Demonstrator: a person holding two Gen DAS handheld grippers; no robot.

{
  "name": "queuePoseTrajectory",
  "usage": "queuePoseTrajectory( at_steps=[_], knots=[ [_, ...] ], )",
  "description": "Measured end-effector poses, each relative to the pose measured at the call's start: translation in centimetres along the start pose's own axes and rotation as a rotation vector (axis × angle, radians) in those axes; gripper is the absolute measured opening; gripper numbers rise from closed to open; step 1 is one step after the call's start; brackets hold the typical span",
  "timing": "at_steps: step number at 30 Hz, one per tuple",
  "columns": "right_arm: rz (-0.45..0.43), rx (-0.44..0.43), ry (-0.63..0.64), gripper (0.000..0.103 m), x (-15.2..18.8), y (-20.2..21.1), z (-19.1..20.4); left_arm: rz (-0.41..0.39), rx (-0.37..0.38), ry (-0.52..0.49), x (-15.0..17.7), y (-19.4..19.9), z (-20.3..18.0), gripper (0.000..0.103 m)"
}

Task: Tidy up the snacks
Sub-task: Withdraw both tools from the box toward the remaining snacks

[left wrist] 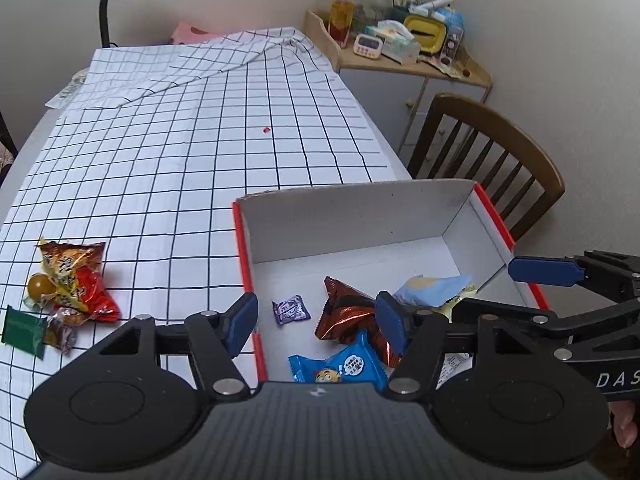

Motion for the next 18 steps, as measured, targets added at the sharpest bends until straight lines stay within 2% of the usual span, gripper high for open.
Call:
queuePoseTrajectory(
  at_steps=[3,7,16,18],
  knots=[
    [-0.030,-0.018,0.023,0.084,-0.2,0.6,1.8,-0.024,0.007,0.013,0.3,1.5,1.2,0.068],
    [-0.082,-0.034,0.052,0.094,-0.4,1.3,4.4,-0.064,0.011,0.031,0.9,3.5,3.2,0.069],
    [-0.142,-0.058,0.070,0.098,0.0,0.7,11.1,-0.154,0.016,0.070,2.6,7.3,9.8,0.079],
    [-0.148,-0.062,0.070,0.098,0.1,0.2,12.6,-0.163,0.014,0.076,3.0,7.7,11.6,0.084]
  ],
)
Point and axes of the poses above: each gripper's, at about its wrist camera, not at the fingertips, and y roughly against the way its jaws point, z to its left, x to its underside, the point moved 4 cm from there along -y, roughly the way its jaws point, and after that the axes turned 4 degrees about -x, right-handed, at the moved point
